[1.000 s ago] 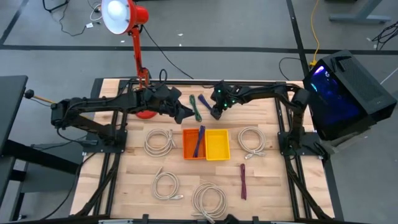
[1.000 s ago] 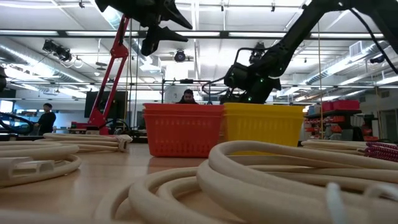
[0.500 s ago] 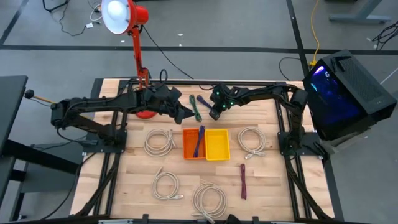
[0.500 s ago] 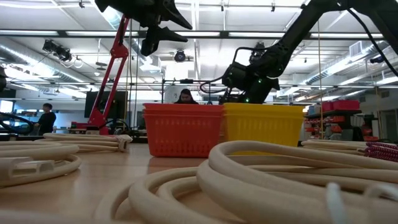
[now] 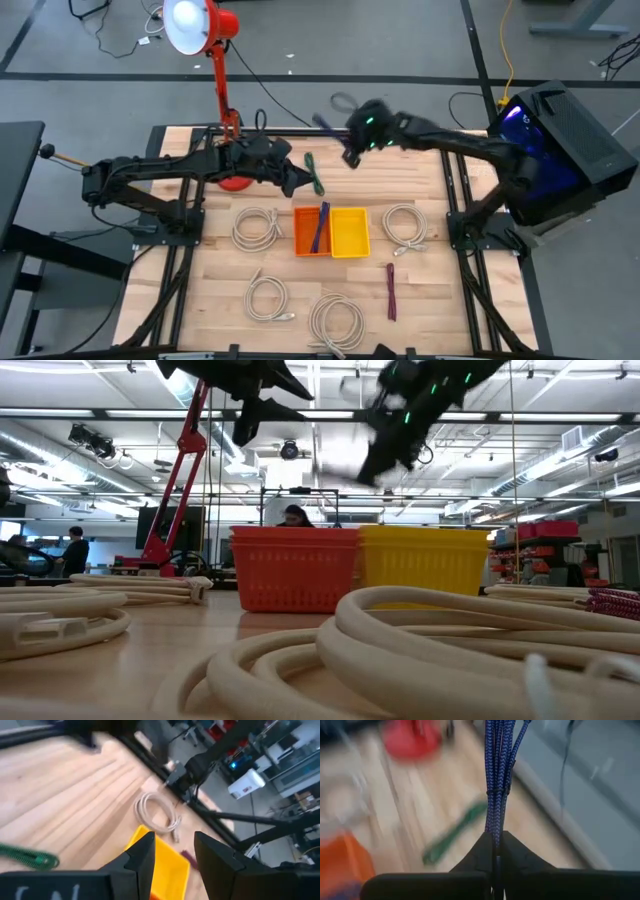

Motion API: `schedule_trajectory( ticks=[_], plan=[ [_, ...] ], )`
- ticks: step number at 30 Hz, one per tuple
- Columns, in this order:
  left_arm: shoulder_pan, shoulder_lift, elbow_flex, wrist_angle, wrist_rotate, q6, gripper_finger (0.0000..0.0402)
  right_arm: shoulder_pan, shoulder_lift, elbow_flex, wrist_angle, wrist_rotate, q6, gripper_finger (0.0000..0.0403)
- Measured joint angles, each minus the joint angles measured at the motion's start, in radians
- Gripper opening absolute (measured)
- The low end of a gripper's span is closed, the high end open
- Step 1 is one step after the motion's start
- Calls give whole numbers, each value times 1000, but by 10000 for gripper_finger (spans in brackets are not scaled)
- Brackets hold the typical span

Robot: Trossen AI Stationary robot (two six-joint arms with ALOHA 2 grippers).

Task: Pick & Place USB Port
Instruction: Put the purple USB cable into the orange bin

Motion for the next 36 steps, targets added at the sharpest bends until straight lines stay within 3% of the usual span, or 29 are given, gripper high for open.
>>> schedule_trajectory(
  ticks=[4,8,13,22,36],
  plan=[
    [3,0,0,86,-44,16,144,8,-131,53,-51,-2,-2,10],
    [4,2,0,284,-90,99,144,45,-261,67,-53,-7,32,10],
    [4,12,1,513,-143,217,144,145,-323,63,-74,-6,54,10],
    [4,18,1,557,-192,254,144,318,-316,64,9,-1,95,10],
    [-9,32,0,660,-33,275,144,358,-263,63,128,1,87,10]
  ],
)
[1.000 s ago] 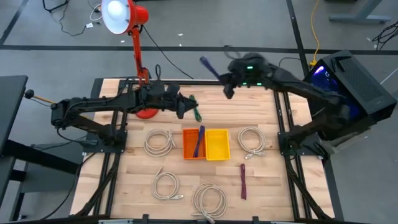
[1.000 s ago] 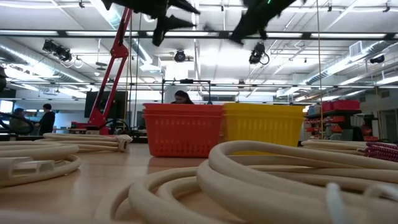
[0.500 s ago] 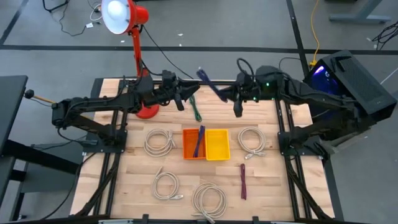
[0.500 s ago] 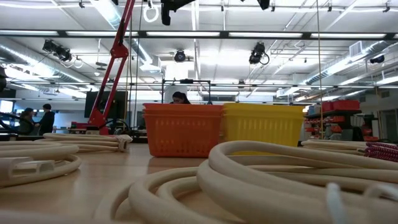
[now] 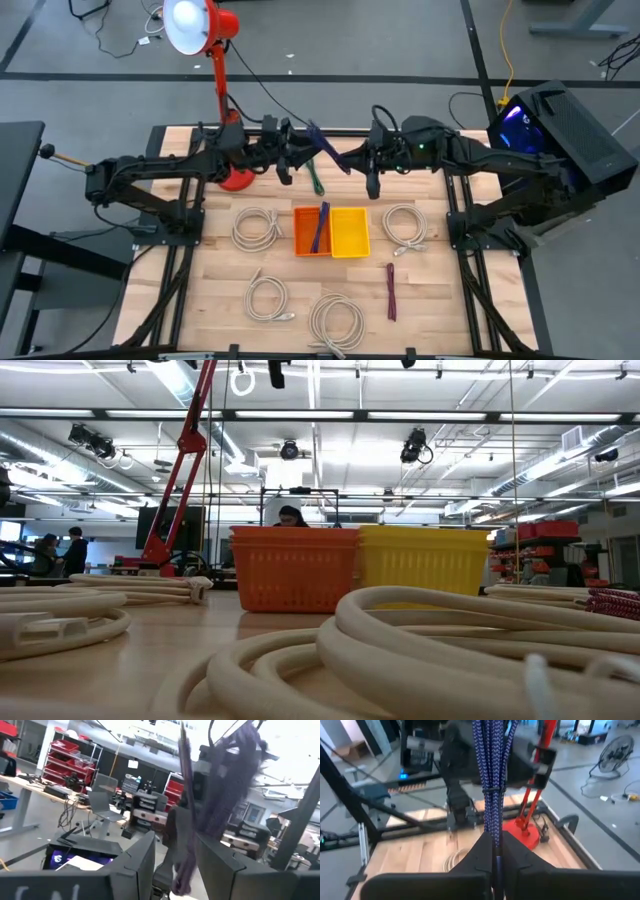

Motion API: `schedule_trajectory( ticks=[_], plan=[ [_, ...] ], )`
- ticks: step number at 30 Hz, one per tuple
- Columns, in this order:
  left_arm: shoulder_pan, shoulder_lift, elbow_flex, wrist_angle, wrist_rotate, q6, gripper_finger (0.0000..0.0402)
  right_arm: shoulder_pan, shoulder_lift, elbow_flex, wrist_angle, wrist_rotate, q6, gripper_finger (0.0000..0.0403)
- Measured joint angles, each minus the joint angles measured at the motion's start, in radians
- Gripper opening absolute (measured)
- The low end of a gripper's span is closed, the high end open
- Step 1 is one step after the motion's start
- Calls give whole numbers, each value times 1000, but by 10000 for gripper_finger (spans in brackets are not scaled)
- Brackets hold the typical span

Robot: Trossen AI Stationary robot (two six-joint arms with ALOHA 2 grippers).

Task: Pick & Place USB Port
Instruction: Put the purple USB cable into the orange bin

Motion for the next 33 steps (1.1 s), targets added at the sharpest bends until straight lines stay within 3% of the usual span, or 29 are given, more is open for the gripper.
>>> schedule_trajectory(
  ticks=[24,26,29,33],
  plan=[
    [-5,0,0,32,27,-21,143,28,55,1,66,12,27,10],
    [-5,0,0,24,16,-23,124,28,56,1,63,-4,30,10],
    [-6,0,0,11,23,-13,40,28,55,1,69,-3,30,10],
    [-6,-2,0,-10,21,-2,33,28,55,0,66,-3,26,11]
  ],
)
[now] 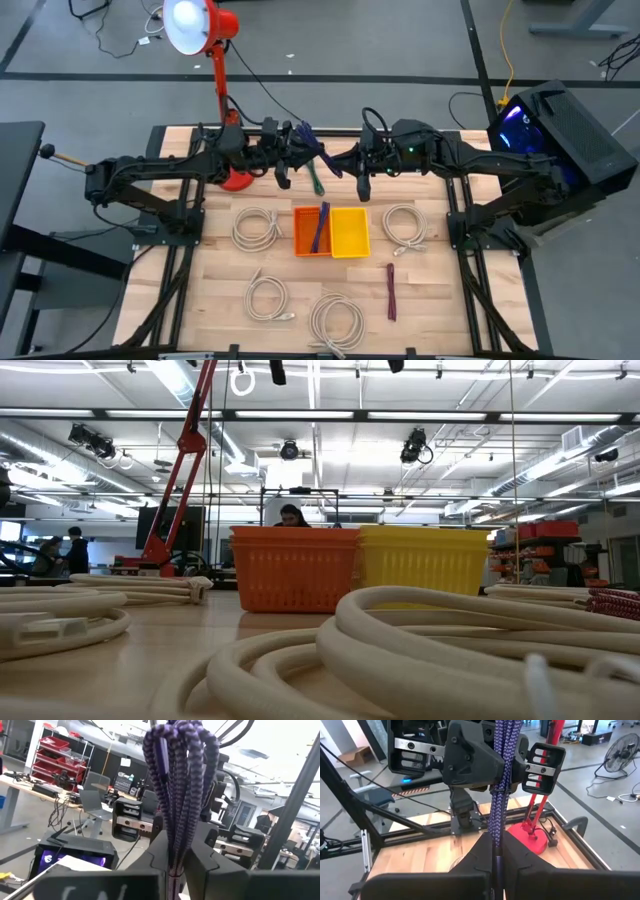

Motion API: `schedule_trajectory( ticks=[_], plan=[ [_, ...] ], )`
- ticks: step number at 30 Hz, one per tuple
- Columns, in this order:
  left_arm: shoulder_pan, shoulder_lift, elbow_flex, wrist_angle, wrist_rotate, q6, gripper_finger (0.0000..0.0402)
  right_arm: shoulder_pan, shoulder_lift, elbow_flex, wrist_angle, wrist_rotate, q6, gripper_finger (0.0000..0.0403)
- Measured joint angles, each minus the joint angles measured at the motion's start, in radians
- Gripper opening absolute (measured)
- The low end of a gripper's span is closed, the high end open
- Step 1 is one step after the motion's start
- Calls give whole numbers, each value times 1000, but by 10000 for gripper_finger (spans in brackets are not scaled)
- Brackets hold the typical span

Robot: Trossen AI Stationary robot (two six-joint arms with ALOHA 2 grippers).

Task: Pick & Place USB Port
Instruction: Put the purple USB cable into the orange bin

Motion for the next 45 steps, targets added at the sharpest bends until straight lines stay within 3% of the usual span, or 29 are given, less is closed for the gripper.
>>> schedule_trajectory(
  ticks=[11,16,23,34,45],
  plan=[
    [9,2,-2,-281,-51,-51,17,-32,-79,2,16,28,-64,115],
    [-25,1,0,-448,-42,-132,17,-81,-152,2,-12,132,-128,124],
    [-109,32,-3,-794,-134,-307,17,-156,-209,1,-96,162,-155,109],
    [-213,195,-1,-773,-152,-472,17,-182,-198,0,-150,151,-168,95],
    [-230,311,-2,-768,-115,-550,17,-182,-200,0,-189,151,-193,95]
  ],
)
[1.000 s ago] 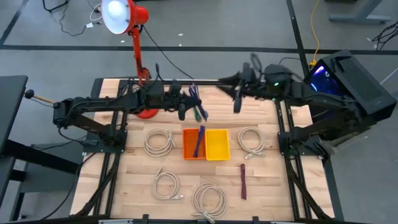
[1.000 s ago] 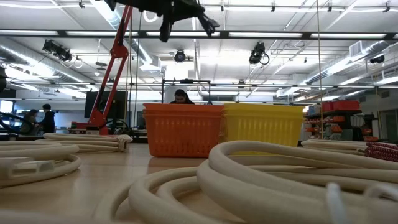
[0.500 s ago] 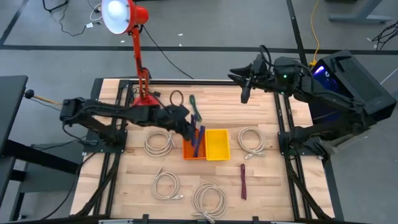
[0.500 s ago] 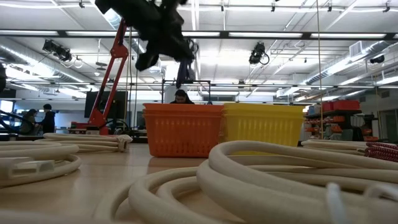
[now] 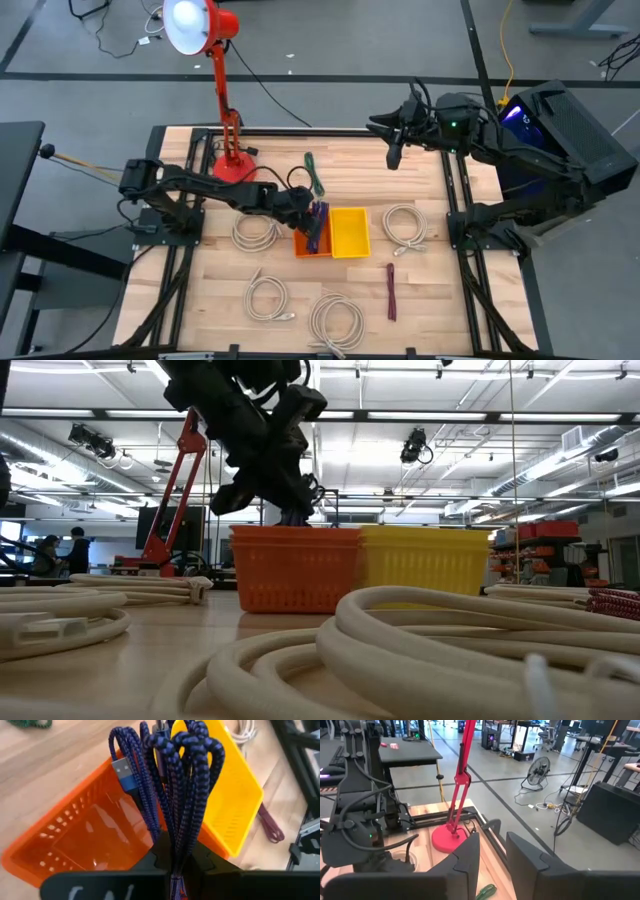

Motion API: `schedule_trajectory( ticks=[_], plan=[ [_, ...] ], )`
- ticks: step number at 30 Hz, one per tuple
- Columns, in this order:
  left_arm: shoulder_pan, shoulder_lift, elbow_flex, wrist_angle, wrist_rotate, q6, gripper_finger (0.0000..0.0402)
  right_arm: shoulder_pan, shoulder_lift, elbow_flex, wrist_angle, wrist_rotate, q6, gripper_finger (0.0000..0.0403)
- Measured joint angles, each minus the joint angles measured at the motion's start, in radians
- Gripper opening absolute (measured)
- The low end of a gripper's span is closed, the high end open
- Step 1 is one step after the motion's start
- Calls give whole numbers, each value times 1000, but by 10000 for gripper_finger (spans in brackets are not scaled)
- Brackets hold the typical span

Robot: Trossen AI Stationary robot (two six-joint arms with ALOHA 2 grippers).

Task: Pick & Place USB Port
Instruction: Put the purple USB cable into the orange bin, then put the green USB cable into the orange bin

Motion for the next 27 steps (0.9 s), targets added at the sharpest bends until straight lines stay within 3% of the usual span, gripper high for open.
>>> schedule_trajectory(
  ticks=[9,18,27],
  plan=[
    [13,18,0,3,9,-21,18,0,0,0,-14,0,-19,95],
    [13,18,0,4,10,-23,114,0,0,0,-13,1,-27,95],
    [59,9,0,76,11,-16,151,0,11,-4,-50,1,-20,95]
  ],
)
